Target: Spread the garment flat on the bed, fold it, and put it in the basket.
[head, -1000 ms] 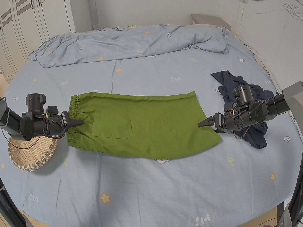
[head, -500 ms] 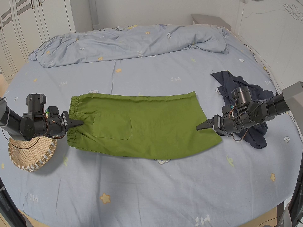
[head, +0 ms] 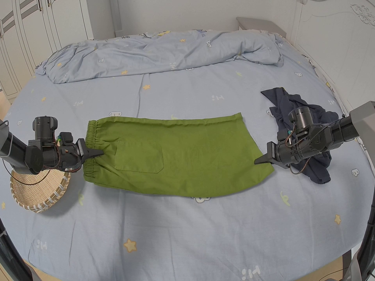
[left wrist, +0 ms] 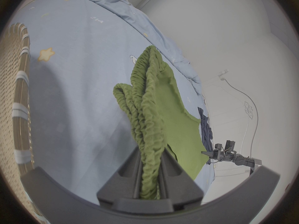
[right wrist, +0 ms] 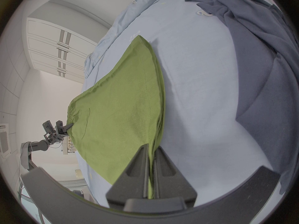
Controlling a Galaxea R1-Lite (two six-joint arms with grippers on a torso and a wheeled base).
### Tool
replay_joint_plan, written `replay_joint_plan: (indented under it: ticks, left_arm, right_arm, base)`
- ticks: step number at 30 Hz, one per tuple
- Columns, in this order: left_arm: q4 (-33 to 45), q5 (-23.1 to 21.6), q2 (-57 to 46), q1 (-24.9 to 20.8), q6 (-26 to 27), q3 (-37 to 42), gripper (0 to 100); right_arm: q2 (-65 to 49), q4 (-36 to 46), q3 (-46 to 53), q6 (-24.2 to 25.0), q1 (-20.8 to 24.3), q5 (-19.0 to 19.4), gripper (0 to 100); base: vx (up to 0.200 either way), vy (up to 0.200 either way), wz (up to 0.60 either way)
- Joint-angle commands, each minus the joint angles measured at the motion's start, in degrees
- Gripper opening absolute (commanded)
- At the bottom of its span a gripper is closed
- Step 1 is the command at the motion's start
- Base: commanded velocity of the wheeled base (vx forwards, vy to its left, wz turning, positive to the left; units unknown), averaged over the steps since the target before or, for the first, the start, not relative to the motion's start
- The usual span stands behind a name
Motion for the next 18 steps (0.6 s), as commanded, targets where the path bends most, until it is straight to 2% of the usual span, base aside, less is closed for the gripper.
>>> replay_joint_plan:
  ticks: [1, 6, 9, 11, 13, 14, 18]
  left_arm:
    - [-0.01, -0.01, 0.12, 0.08, 0.03, -0.01, 0]
    - [0.42, -0.01, -0.41, 0.26, 0.38, 0.08, 0]
    - [4.91, -0.01, -2.70, 0.26, 1.44, -0.10, 0]
    - [7.72, -0.01, -3.93, 0.26, 3.11, -0.10, 0]
    - [13.70, -0.01, -6.04, 0.34, 7.06, -0.10, 0]
    - [13.70, -0.01, -6.04, 0.34, 7.06, -0.10, 0]
    - [20.38, -0.01, -9.02, 0.08, 9.96, 1.22, 0]
  right_arm:
    - [-0.23, -0.14, -0.01, -0.05, -0.13, -0.17, 0]
    - [-1.98, -0.05, 0.43, -0.14, -0.04, -0.35, 0]
    - [-5.32, 0.83, 1.75, 0.13, -0.21, -0.52, 0]
    - [-6.99, 1.62, 2.36, 0.21, -0.57, -0.61, 0]
    - [-10.51, 4.69, 4.30, 0.48, -1.27, -0.61, 0]
    - [-10.51, 4.69, 4.30, 0.48, -1.27, -0.61, 0]
    - [-15.87, 6.01, 14.05, -0.05, -0.65, -3.07, 0]
  base:
    - [0.000, 0.000, 0.00]
    - [0.000, 0.000, 0.00]
    - [0.000, 0.000, 0.00]
    - [0.000, 0.000, 0.00]
    - [0.000, 0.000, 0.00]
    - [0.000, 0.000, 0.00]
    - [0.000, 0.000, 0.00]
